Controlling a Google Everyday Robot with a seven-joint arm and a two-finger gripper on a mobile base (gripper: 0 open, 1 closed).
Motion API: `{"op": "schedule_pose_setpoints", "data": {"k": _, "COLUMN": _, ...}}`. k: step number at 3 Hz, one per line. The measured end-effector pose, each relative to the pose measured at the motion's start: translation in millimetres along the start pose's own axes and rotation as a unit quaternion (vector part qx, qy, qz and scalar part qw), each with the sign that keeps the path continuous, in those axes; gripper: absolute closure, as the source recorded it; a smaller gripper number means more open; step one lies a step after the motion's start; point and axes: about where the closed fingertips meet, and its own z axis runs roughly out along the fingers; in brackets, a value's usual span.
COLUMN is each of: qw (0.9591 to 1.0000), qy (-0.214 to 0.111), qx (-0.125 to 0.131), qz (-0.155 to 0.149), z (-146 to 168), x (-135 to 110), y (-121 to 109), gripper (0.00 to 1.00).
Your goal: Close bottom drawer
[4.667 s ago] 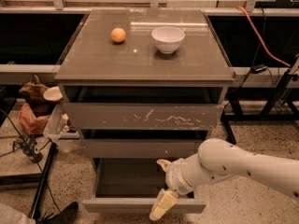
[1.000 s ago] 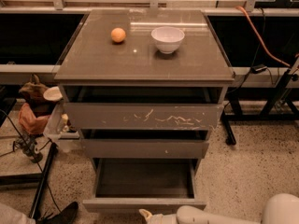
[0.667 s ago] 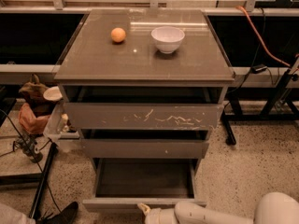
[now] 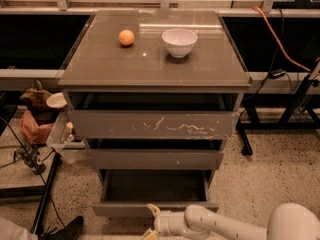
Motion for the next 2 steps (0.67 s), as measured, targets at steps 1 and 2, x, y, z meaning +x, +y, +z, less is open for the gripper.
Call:
{"op": "schedule_pose_setpoints", "data": {"k": 1, "qw": 1.0, "qy": 0.0, "qx": 0.001, "qz": 0.0, "z": -0.1, "x": -0.4, "y": -1.6, "gripper": 0.0}}
{"op": "schedule_pose_setpoints", "data": {"k": 2, "qw": 1.0, "qy": -0.007, "qx": 0.003, "qz": 0.003, "z": 4.3, "x": 3.4, "y": -8.7, "gripper": 0.0}}
